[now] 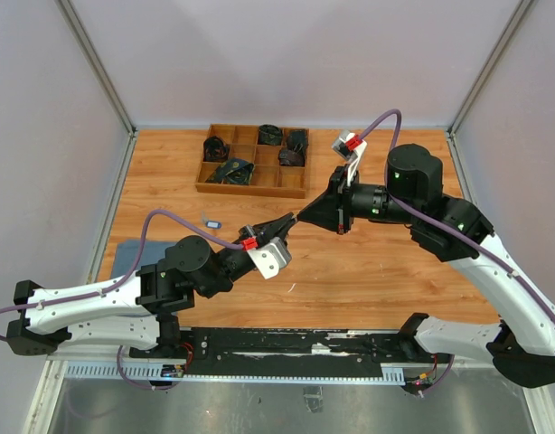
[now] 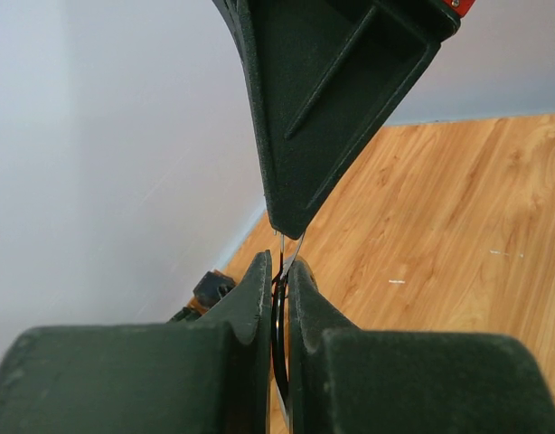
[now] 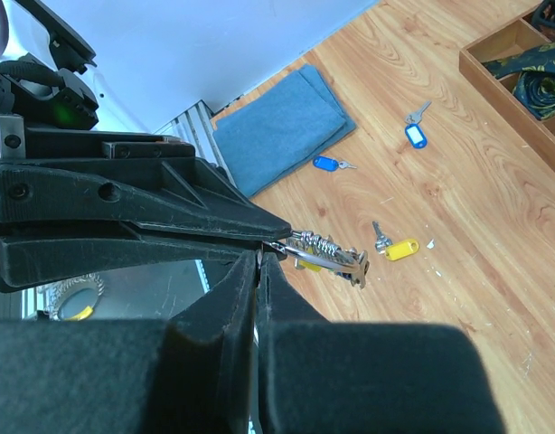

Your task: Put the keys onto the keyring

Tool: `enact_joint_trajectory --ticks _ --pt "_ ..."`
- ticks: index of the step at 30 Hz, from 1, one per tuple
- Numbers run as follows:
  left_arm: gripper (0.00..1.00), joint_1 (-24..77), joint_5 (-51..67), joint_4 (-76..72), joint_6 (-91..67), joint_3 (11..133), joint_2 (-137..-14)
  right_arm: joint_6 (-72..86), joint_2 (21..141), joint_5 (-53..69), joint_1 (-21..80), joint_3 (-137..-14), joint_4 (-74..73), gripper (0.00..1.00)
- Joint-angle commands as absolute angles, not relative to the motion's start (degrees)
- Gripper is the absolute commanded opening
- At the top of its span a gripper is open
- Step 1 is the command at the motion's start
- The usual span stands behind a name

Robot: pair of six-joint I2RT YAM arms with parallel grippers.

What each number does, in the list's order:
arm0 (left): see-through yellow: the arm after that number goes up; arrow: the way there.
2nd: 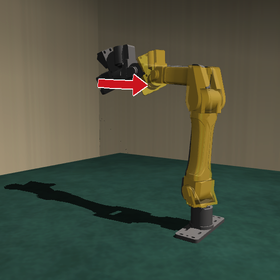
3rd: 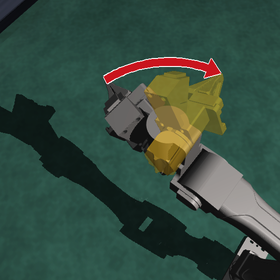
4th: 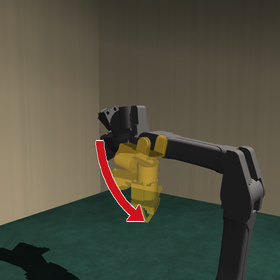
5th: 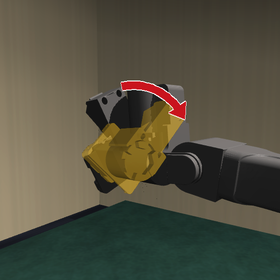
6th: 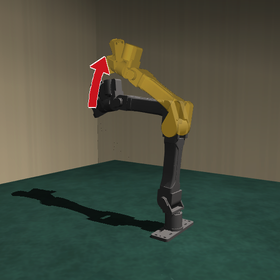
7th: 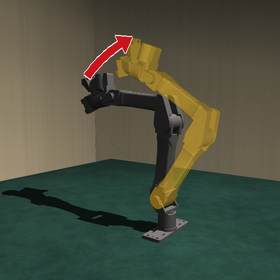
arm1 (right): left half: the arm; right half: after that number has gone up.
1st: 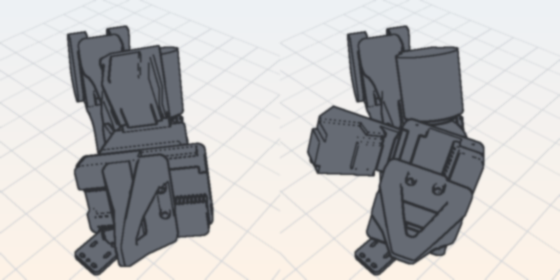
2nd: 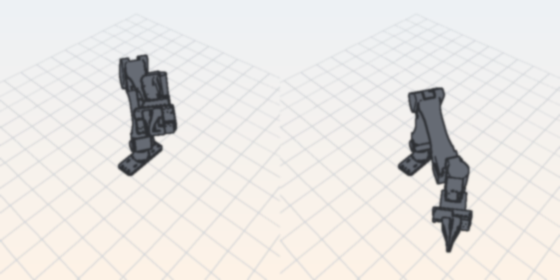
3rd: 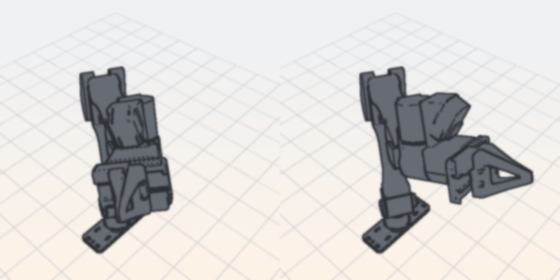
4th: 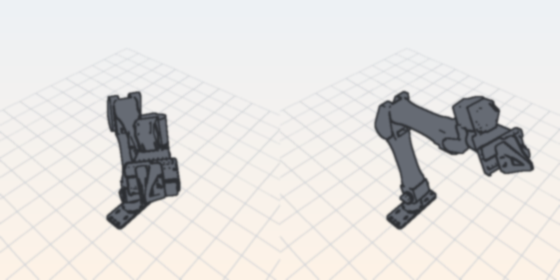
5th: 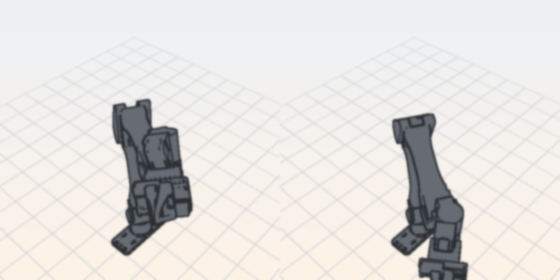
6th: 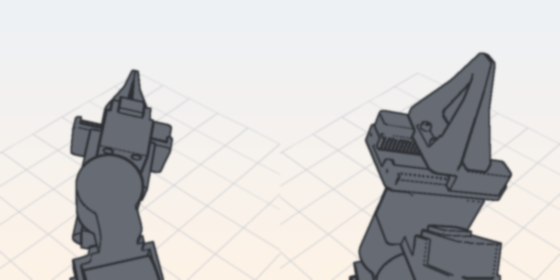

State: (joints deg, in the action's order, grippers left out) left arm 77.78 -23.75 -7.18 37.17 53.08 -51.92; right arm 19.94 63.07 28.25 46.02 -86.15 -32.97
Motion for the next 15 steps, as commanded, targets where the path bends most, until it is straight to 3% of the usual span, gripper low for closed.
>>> enact_joint_trajectory --ticks 1,6,15 --pt "0.07 78.5 -24.2 -9.4 37.9 55.1 -51.8 20.5 63.0 30.1 45.1 -87.8 -32.6 0.01" --pt "0.20 78.4 -24.1 -9.9 38.0 55.1 -52.1 20.9 63.6 31.2 45.2 -88.1 -32.5 0.01" --pt "0.28 78.4 -23.9 -10.1 37.7 55.2 -52.1 21.0 63.5 31.3 45.2 -87.6 -32.5 0.00"
